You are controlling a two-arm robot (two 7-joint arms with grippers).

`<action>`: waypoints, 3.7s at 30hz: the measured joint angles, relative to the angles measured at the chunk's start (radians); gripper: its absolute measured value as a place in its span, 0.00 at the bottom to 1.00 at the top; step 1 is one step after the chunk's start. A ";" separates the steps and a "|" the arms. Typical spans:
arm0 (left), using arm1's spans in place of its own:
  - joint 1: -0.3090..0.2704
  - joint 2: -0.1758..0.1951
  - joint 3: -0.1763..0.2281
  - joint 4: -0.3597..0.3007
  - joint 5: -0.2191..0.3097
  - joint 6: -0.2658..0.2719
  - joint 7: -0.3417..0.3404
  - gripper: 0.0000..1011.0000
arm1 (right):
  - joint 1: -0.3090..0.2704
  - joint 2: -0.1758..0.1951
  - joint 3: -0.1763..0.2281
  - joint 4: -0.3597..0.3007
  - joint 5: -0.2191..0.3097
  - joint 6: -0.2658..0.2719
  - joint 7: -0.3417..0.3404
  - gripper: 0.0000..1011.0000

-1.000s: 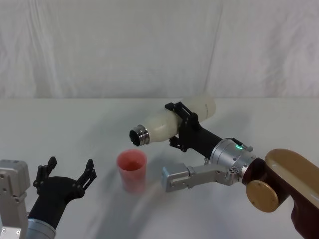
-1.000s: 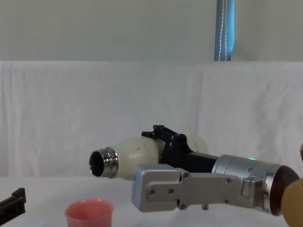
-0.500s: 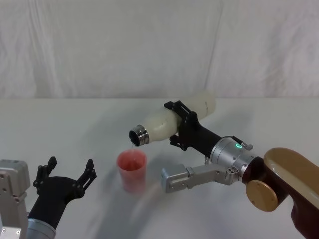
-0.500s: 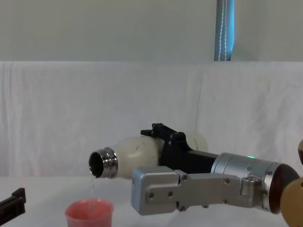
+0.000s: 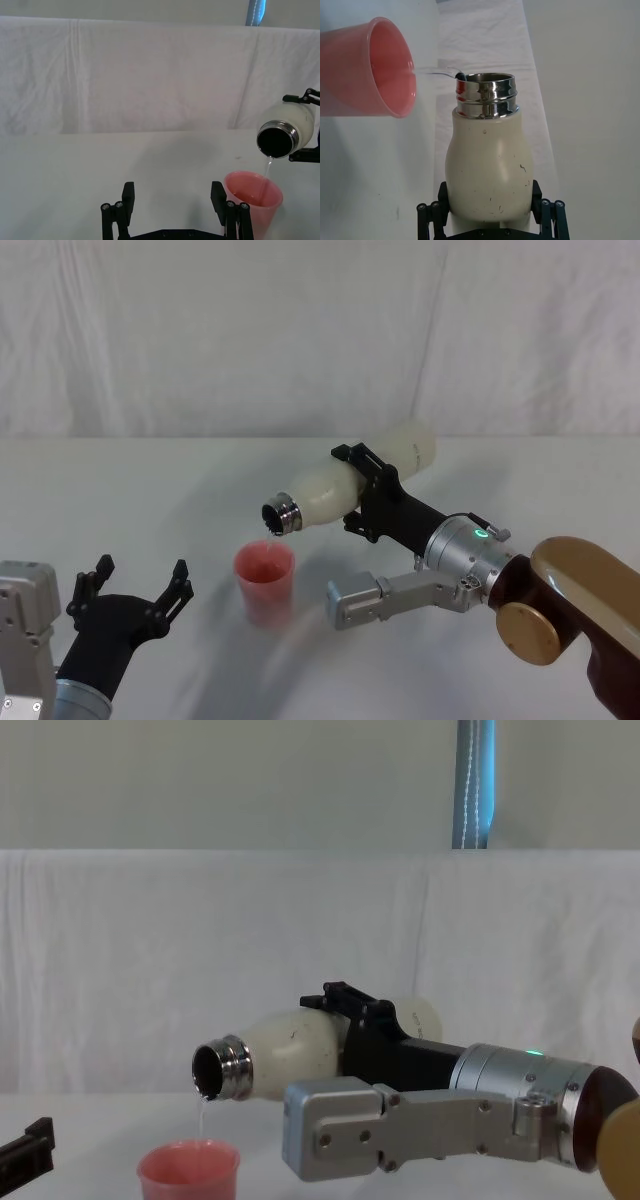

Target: Grasp the thermos with one hand and pour water into the cup lid.

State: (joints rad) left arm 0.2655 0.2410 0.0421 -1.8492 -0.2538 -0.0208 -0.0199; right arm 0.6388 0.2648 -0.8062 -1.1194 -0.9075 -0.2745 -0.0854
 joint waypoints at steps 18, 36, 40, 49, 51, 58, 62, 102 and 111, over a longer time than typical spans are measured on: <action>0.000 0.000 0.000 0.000 0.000 0.000 0.000 0.99 | 0.004 0.007 -0.004 -0.002 -0.008 0.009 0.004 0.95; 0.000 0.000 0.000 0.000 0.000 0.000 0.000 0.99 | 0.010 0.009 -0.010 0.004 -0.017 0.017 0.008 0.95; 0.000 0.000 0.000 0.000 0.000 0.000 0.000 0.99 | 0.011 0.009 -0.010 0.006 -0.018 0.018 0.008 0.95; 0.000 0.000 0.000 0.000 0.000 0.000 0.000 0.99 | 0.013 0.009 -0.013 0.011 -0.022 0.019 0.007 0.95; 0.000 0.000 0.000 0.000 0.000 0.000 0.000 0.99 | 0.014 0.009 -0.014 0.011 -0.022 0.019 0.007 0.95; 0.000 0.000 0.000 0.000 0.000 0.000 0.000 0.99 | 0.015 0.010 -0.017 0.012 -0.025 0.019 0.006 0.95; 0.000 0.000 0.000 0.000 0.000 0.000 0.000 0.99 | 0.016 0.010 -0.018 0.014 -0.025 0.019 0.006 0.95; 0.000 0.000 0.000 0.000 0.000 0.000 0.000 0.99 | -0.049 0.028 0.044 -0.081 0.127 0.017 0.142 0.95; 0.000 0.000 0.000 0.000 0.000 0.000 0.000 0.99 | -0.127 0.030 0.141 -0.201 0.380 0.021 0.311 0.95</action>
State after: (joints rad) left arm 0.2655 0.2410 0.0422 -1.8492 -0.2538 -0.0208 -0.0199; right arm 0.5114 0.2951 -0.6657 -1.3202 -0.5275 -0.2539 0.2255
